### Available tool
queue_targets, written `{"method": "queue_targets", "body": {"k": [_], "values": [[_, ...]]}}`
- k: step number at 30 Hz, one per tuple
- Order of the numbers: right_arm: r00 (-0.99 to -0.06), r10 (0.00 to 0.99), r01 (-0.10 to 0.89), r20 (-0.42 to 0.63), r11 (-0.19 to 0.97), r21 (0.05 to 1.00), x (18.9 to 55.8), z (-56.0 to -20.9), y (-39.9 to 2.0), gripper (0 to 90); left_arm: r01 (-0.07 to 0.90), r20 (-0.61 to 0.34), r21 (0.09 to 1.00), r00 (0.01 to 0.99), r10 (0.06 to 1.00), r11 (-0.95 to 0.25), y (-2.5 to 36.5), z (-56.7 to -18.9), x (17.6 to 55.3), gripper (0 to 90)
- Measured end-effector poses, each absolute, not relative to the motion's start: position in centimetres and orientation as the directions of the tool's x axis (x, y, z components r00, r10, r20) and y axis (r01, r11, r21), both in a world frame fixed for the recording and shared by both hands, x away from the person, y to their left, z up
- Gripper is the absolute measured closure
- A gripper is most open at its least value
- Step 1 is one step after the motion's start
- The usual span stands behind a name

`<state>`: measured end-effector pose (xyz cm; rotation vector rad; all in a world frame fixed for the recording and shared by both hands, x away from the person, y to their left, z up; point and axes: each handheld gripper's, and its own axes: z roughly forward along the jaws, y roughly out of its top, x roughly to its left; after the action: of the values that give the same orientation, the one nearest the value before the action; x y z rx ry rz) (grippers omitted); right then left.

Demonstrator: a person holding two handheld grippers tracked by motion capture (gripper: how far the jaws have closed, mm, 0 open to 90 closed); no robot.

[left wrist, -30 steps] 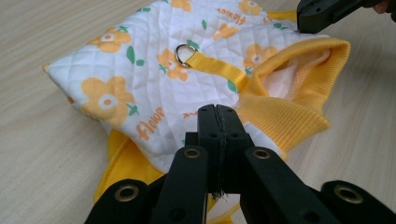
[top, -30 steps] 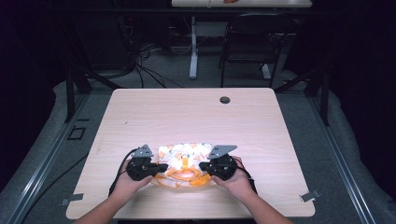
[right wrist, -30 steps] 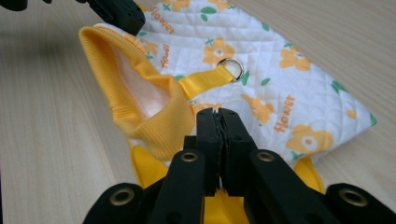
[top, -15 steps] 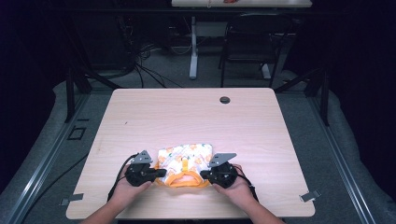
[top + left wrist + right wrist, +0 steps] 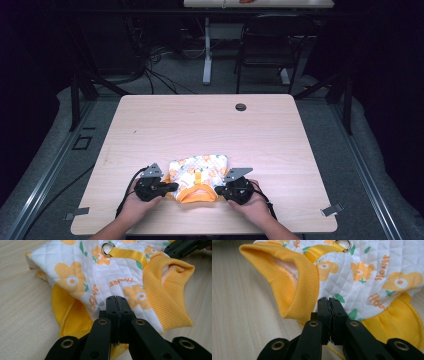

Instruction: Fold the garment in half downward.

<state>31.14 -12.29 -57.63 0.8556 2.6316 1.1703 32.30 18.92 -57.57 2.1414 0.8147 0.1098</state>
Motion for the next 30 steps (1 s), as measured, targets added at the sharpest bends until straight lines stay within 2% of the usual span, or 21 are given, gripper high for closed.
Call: {"method": "queue_targets", "body": {"k": [30], "values": [[-0.818,0.564,0.459,0.114,0.519,0.721,32.1,-57.8,-12.3,87.7,0.541,-0.213,0.725,0.765,0.608,-0.427,18.8,-57.7,33.9,89.9]]}}
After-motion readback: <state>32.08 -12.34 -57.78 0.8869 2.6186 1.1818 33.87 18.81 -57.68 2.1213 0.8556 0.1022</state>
